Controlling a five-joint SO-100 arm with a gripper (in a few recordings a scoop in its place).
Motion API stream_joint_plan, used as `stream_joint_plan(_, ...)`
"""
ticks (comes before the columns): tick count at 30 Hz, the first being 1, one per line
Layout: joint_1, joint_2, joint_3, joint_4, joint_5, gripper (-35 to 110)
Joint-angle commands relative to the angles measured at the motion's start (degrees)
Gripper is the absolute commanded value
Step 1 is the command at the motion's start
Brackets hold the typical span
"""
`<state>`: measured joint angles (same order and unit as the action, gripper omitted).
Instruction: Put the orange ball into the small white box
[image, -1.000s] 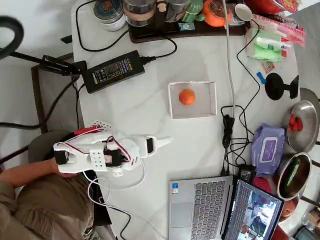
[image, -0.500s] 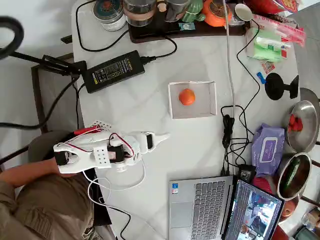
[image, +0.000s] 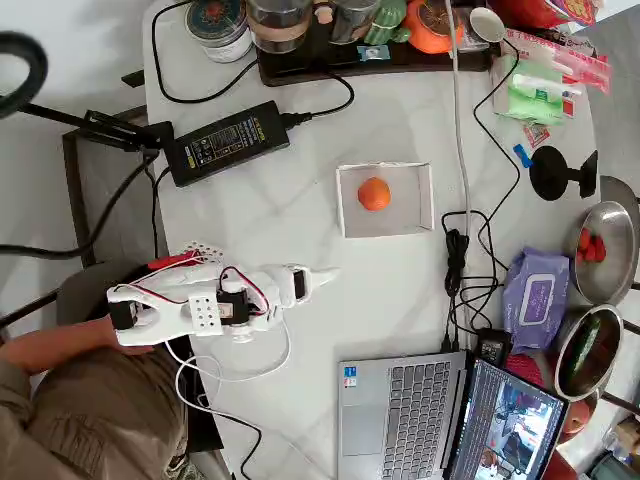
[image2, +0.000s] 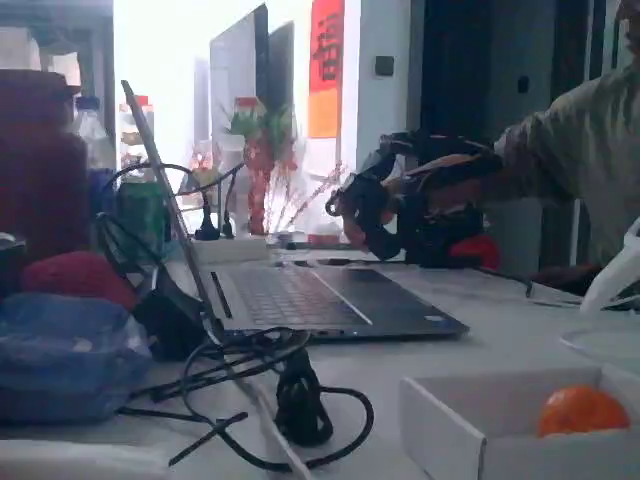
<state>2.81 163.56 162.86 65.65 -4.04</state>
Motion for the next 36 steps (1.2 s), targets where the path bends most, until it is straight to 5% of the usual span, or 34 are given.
stream_joint_plan(1, 0.4, 0.8, 0.4, -0.2, -0.6, 22)
stream_joint_plan(8, -0.4, 0.8, 0.4, -0.3, -0.7, -1)
stream_joint_plan(36, 0.3, 0.8, 1.3, -0.2, -0.8, 0)
